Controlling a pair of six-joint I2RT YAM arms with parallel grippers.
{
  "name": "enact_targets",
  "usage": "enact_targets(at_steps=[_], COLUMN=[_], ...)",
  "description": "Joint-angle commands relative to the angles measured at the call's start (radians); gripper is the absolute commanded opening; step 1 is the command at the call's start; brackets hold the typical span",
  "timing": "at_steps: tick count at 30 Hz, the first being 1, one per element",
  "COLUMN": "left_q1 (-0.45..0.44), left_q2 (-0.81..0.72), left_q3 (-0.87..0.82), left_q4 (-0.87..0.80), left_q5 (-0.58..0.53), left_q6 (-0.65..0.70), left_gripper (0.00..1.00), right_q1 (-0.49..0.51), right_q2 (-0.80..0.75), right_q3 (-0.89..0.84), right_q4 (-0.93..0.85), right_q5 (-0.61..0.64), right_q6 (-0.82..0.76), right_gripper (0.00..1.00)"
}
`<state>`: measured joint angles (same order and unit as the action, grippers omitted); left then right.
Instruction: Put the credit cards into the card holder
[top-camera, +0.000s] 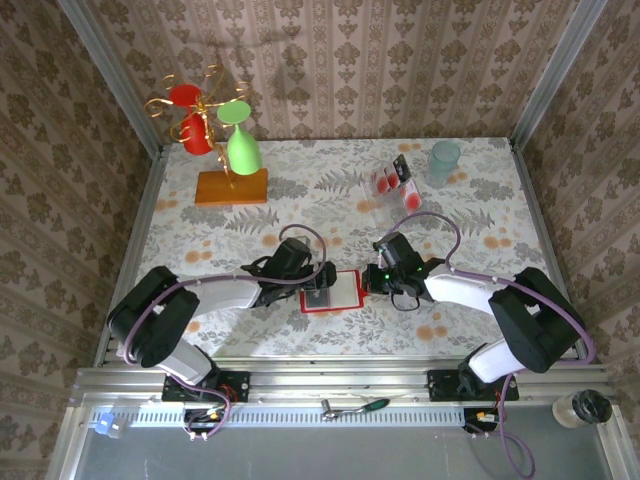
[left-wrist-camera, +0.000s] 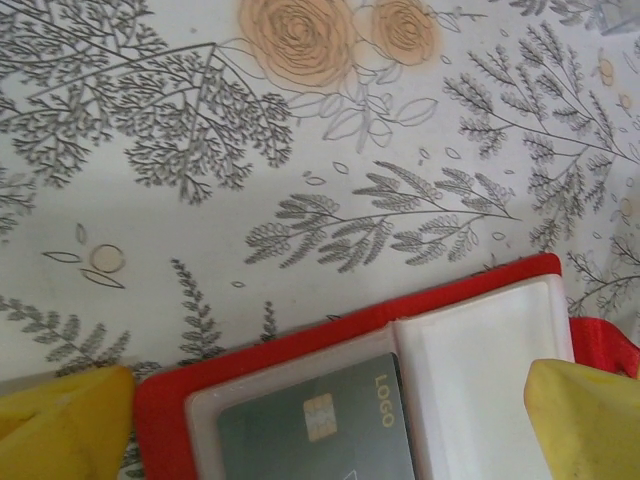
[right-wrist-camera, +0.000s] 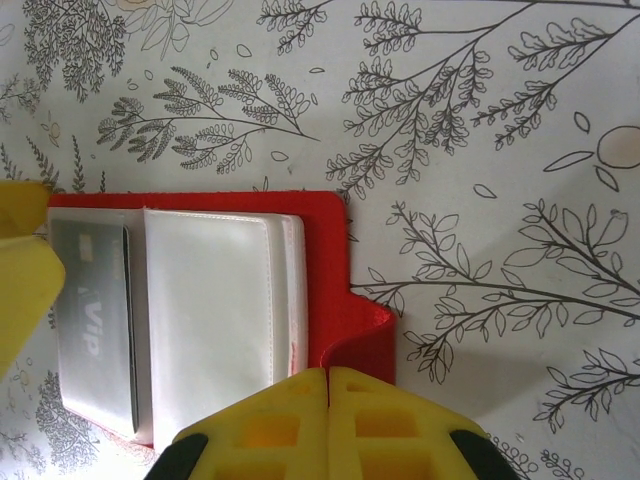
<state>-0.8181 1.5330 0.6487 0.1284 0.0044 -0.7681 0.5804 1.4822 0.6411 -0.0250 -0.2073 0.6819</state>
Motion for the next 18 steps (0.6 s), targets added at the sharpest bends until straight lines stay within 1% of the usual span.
enact_targets(at_steps=[1,7,11,18], left_q1=[-0.014,-0.013,-0.018,-0.043], left_q2=[-0.009,-0.075,-0.094,-0.077], left_q3=[0.028,0.06,0.078,0.093], left_q4=[-0.004,-0.045,-0.008,0.07], left_q5=[0.024,0.011,0.044,0.089], left_q6=[-0.022,-0.003,-0.013,-0.055], left_gripper=[1.0,1.0,1.0,1.0], right_q1=[0.002,0.001,0.0,-0.015], right_q2=[0.013,0.013,0.01,-0.003], right_q3=[-0.014,-0.008,-0.007,-0.009], right_q4=[-0.002,-0.006,-0.006,-0.006], right_q5=[-0.02,-0.021,-0.021,-0.034], right_q6=[0.009,0.004,0.004,0.01], right_gripper=[0.0,0.0,0.0,0.0])
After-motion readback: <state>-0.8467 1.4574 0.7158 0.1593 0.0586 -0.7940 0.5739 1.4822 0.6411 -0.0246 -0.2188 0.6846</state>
